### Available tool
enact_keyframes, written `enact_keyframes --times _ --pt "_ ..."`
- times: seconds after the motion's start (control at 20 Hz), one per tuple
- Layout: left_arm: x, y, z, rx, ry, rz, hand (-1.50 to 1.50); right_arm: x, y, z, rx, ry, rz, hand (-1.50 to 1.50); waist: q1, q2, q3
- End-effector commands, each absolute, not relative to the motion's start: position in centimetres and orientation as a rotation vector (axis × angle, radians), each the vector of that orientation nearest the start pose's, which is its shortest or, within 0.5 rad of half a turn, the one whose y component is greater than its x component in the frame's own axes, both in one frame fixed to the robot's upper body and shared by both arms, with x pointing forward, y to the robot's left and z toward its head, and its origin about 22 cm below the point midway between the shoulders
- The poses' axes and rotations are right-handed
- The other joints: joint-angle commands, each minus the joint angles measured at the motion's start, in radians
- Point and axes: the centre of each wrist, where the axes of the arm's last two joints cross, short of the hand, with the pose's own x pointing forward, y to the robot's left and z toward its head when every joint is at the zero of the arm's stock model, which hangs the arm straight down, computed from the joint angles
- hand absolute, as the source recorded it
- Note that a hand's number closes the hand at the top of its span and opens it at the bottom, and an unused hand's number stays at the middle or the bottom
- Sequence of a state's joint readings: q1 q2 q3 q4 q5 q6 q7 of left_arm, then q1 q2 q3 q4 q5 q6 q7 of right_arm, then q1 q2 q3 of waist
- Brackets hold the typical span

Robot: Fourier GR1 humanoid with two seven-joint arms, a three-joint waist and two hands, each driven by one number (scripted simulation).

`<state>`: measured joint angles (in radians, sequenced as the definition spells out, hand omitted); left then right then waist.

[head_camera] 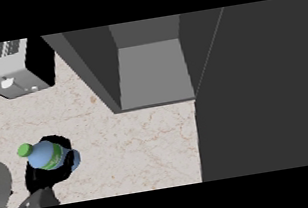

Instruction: Pick up the bottled water, place it into the cabinet and close the cabinet

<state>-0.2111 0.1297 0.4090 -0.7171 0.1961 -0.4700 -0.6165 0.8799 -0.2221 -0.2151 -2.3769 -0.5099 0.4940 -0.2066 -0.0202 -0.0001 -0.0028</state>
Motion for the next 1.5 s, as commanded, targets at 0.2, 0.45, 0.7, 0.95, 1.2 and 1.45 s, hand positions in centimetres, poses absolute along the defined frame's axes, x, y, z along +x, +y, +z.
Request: enact_keyframes --times 0.2,0.45,0.7,0.95,1.2,1.45 --pt "25.0 30.4 -11.1 -0.240 -1.712 0.231 1.50 2.7 -30.0 14.1 0.198 -1.909 0.098 -1.50 0.011 -0.004 0.003" --pt "28.2 27.1 -7.3 -0.263 -1.770 0.183 1.50 2.8 -30.2 14.9 0.226 -1.901 0.111 -1.50 0.016 -0.007 0.003" --pt "27.4 22.9 -6.9 -0.313 -1.738 0.155 1.50 2.8 -30.2 15.1 0.210 -1.907 0.120 -1.50 0.011 -0.005 0.002" --pt "29.9 19.7 -2.3 -0.279 -1.769 0.121 1.50 2.6 -31.9 14.8 0.216 -1.896 0.122 -1.50 0.004 -0.006 0.002" --pt "31.5 15.7 -0.3 -0.216 -1.778 0.099 1.50 3.1 -31.3 15.1 0.211 -1.909 0.132 -1.50 -0.005 -0.001 0.001" --pt "31.4 12.2 1.3 -0.156 -1.776 0.093 1.50 3.0 -30.7 15.0 0.217 -1.918 0.124 -1.50 -0.007 -0.002 0.001"
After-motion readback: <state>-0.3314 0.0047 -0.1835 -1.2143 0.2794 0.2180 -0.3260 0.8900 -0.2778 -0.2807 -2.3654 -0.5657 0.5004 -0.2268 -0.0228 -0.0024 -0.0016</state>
